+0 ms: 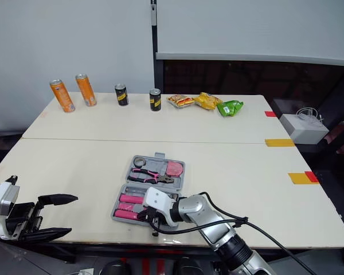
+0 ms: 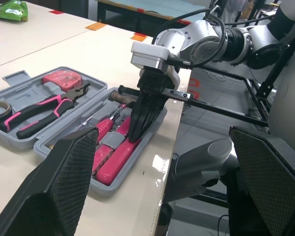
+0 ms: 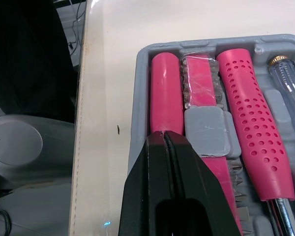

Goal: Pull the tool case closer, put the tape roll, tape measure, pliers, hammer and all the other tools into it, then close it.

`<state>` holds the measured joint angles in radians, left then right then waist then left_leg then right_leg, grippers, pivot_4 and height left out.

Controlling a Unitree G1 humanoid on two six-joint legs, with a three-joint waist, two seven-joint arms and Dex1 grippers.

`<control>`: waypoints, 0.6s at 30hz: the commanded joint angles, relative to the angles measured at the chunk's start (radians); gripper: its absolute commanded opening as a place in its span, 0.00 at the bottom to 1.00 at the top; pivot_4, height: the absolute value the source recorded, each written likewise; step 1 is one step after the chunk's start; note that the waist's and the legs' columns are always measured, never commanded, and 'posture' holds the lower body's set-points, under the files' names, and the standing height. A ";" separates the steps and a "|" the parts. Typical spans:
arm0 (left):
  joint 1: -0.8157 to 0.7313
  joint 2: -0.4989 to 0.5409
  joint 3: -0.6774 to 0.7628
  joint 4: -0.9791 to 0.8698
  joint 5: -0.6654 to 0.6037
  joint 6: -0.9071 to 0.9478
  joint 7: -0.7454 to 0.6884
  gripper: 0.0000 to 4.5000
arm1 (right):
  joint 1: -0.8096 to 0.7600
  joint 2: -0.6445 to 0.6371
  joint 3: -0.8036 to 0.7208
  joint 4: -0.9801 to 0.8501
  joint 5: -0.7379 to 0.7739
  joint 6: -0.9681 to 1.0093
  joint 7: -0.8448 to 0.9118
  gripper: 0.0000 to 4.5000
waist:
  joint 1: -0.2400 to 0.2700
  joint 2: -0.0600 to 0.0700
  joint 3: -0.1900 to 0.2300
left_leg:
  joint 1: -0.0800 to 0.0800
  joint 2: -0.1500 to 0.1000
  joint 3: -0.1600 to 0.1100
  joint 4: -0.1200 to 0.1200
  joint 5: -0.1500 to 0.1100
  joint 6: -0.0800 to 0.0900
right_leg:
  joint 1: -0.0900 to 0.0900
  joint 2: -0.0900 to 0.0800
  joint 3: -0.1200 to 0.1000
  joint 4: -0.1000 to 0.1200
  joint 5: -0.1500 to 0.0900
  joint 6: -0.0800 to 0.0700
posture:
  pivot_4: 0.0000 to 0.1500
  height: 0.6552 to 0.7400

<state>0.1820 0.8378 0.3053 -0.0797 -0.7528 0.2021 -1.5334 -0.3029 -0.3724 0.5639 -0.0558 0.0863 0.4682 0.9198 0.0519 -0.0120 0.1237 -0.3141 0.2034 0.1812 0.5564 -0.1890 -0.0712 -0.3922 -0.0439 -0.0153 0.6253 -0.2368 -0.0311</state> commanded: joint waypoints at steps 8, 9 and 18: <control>-0.012 -0.027 0.026 -0.026 -0.012 0.031 0.046 1.00 | 0.119 0.063 -0.236 -0.065 0.192 -0.106 -0.022 0.01 | 0.000 -0.001 0.012 | -0.006 0.000 0.001 -0.002 -0.001 0.001 | -0.008 0.000 0.000 -0.005 0.003 -0.007 | 1.00 1.00; -0.016 -0.034 0.026 -0.028 -0.011 0.042 0.071 1.00 | 0.118 0.057 -0.261 -0.092 0.209 -0.101 -0.028 0.01 | 0.000 0.000 0.013 | -0.010 0.000 0.001 -0.002 -0.001 0.001 | -0.011 0.000 0.000 -0.005 0.005 -0.010 | 1.00 1.00; -0.101 -0.108 0.005 -0.033 0.016 0.105 0.273 1.00 | 0.143 -0.001 -0.432 -0.289 0.276 -0.045 -0.118 0.09 | 0.000 0.002 0.018 | -0.026 0.006 -0.001 -0.001 -0.002 -0.001 | -0.021 0.007 -0.004 -0.008 0.006 -0.010 | 1.00 1.00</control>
<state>0.0932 0.7349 0.3051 -0.1053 -0.7455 0.2968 -1.2900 -0.1684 -0.3616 0.1920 -0.2969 0.3401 0.4282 0.8312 0.0523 -0.0105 0.1416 -0.3403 0.2096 0.1800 0.5549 -0.1917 -0.0724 -0.4126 -0.0369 -0.0191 0.6165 -0.2311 -0.0414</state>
